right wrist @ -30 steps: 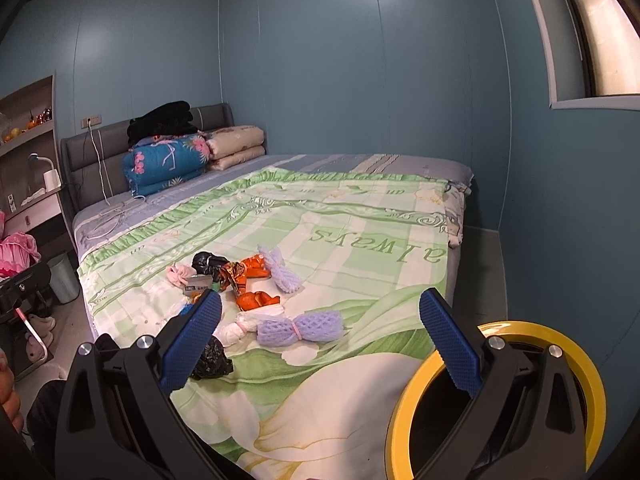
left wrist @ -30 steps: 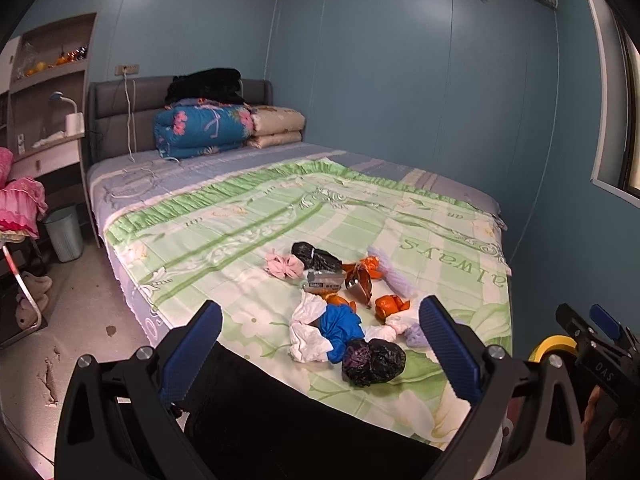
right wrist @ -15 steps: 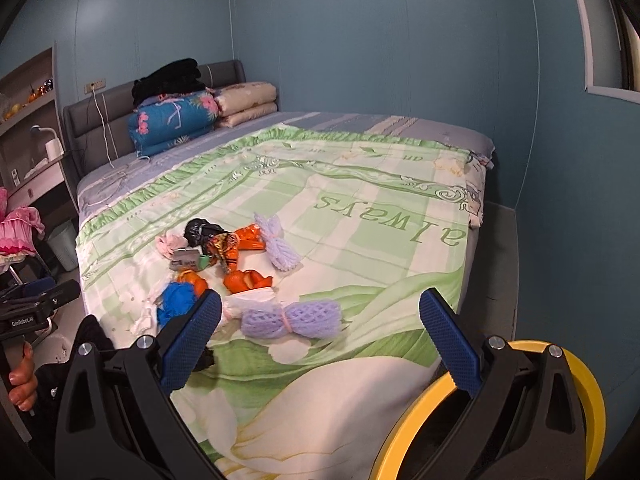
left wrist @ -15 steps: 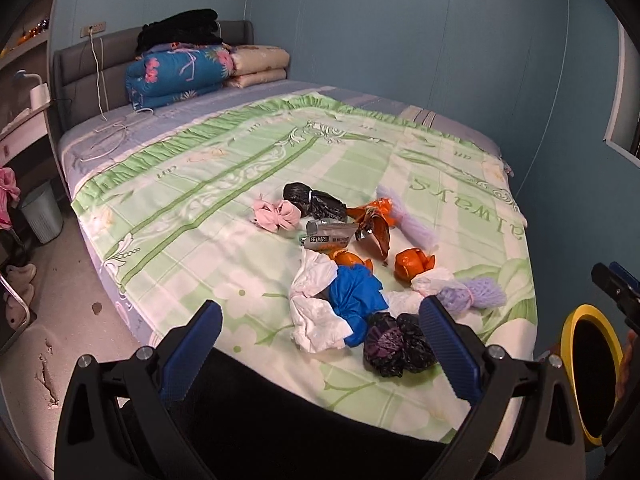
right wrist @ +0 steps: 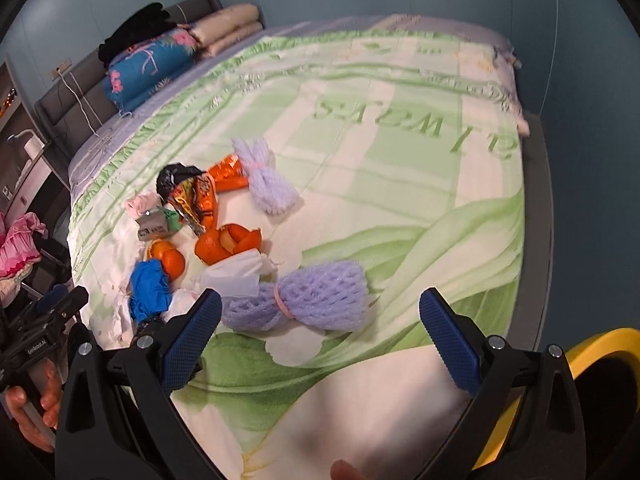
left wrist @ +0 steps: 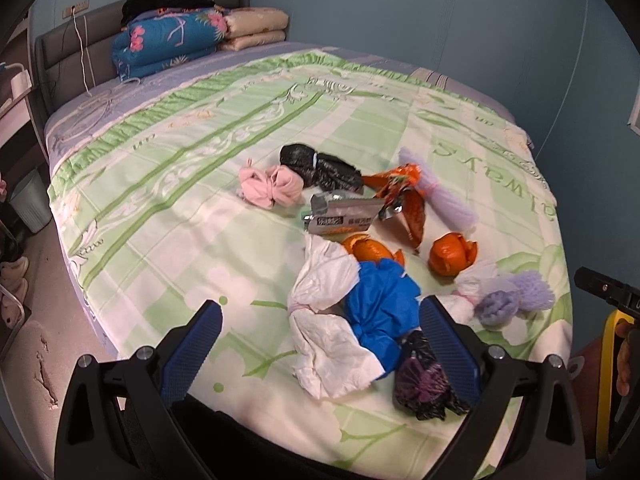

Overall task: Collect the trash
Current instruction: 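Move both tools toward the trash pile on the bed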

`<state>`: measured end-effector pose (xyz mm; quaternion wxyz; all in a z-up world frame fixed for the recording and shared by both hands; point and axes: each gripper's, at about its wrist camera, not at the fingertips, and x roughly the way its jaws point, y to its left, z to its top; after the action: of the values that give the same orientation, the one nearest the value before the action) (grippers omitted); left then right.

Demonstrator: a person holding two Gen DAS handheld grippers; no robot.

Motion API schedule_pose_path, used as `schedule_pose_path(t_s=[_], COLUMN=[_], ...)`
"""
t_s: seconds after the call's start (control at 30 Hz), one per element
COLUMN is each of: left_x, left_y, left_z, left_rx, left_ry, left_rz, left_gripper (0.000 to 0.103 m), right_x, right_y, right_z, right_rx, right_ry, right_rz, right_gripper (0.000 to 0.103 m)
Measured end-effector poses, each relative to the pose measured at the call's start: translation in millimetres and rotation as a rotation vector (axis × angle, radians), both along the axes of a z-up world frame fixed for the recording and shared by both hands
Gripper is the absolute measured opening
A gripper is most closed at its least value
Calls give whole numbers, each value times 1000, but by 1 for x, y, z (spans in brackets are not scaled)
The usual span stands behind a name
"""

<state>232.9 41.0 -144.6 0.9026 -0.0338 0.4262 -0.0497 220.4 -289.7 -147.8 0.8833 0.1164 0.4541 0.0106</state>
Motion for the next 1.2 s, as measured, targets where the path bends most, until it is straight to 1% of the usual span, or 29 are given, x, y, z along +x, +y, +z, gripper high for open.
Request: schedule_pose_path(t_s=[0.1, 0.17, 0.33, 0.47, 0.53, 0.57, 0.6, 0.67, 0.7, 0.8, 0.87, 0.9, 0.97, 1.0, 1.03, 1.1, 1.13, 1.2], left_x=[10, 16, 25, 34, 38, 40, 42, 44, 44, 45, 46, 46, 44, 43, 42, 41, 40, 38], left_y=[-1, -3, -13, -18, -22, -24, -27, -31, -33, -36, -38, -39, -39, -39, -39, -39, -38, -36], left_z=[-12, -18, -30, -33, -35, -37, -39, -41, -43, -46, -48, -48, -48, -47, -47, -45, -44, -41], left_rx=[-7, -17, -19, -25, -19, -18, -17, -14, -16, -15, -18, -21, -27, -27, -28, -36, -44, -60], left_ry=[32, 49, 68, 75, 83, 90, 97, 102, 105, 109, 112, 113, 109, 104, 100, 93, 93, 85], left_rz=[1, -6, -28, -40, -50, -59, -69, -81, -89, -105, -114, -117, -122, -125, -127, -128, -127, -125], left_gripper=[95, 95, 95, 95, 91, 87, 86, 80, 76, 67, 53, 44, 34, 28, 25, 14, 12, 8], right_x=[12, 18, 29, 36, 39, 41, 42, 45, 46, 49, 49, 48, 46, 45, 44, 43, 43, 43], right_y=[0, -1, 4, 5, 8, 10, 11, 12, 12, 13, 16, 18, 20, 20, 21, 20, 20, 19], right_z=[-16, -22, -28, -33, -35, -36, -37, -41, -43, -48, -49, -49, -48, -47, -47, -49, -52, -55], right_rx=[31, 47, 44, 42, 41, 41, 40, 33, 30, 27, 17, 7, -6, -8, -11, -23, -26, -16], right_ry=[60, 81, 92, 110, 114, 117, 119, 133, 138, 148, 152, 154, 156, 156, 155, 165, 175, 187], right_rz=[-24, -32, -35, -40, -35, -29, -26, -26, -27, -26, -20, -14, -8, -4, -3, -2, -2, -3], right_gripper=[95, 95, 95, 95, 94, 94, 93, 86, 85, 81, 77, 75, 71, 70, 68, 63, 58, 54])
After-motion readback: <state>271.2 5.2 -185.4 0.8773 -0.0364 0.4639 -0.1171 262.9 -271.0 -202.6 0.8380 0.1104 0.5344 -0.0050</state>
